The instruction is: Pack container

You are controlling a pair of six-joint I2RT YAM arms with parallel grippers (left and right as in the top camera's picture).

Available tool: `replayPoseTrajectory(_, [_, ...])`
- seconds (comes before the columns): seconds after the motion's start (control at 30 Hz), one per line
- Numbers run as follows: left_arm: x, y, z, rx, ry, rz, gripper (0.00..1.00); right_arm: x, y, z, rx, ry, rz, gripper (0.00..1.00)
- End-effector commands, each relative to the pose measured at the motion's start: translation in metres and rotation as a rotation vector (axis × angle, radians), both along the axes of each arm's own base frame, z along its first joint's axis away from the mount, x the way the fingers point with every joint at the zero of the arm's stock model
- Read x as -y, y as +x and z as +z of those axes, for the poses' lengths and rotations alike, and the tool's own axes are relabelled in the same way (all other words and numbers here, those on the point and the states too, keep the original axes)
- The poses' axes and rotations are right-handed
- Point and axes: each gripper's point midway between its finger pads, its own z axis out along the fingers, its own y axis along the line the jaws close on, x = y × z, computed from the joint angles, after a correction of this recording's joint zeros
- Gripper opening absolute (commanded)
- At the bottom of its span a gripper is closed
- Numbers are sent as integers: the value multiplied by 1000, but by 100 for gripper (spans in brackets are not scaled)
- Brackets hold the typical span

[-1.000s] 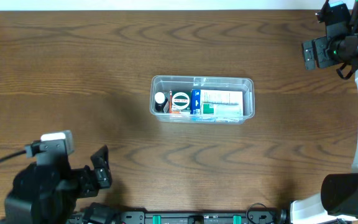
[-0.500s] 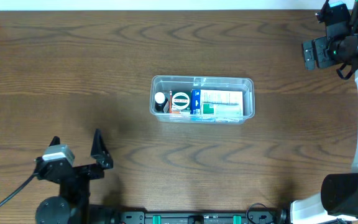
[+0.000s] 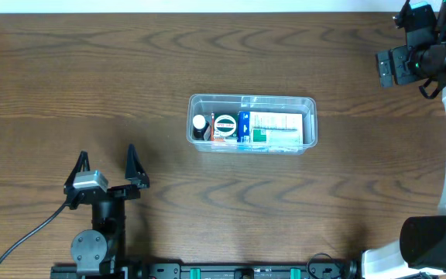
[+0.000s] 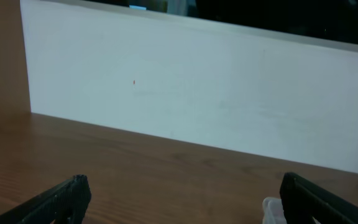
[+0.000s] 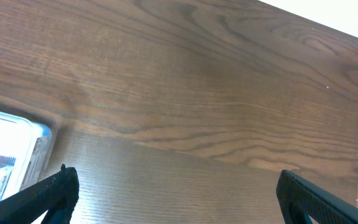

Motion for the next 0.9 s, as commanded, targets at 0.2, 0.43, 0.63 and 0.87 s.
replayPoseTrajectory(0.2, [1,2,-9,-7,11,-9,98,1,-1,1,4,5,-10,99])
replayPoseTrajectory(0.43, [1,3,-15,-21,11,-9,98,1,0,1,4,5,-10,99])
replayPoseTrajectory(0.63, [1,6,-22,-7,11,-9,98,1,0,1,4,5,-10,99])
replayPoseTrajectory(0.87, [1,9,-30,2,11,-9,98,1,0,1,4,5,-10,99])
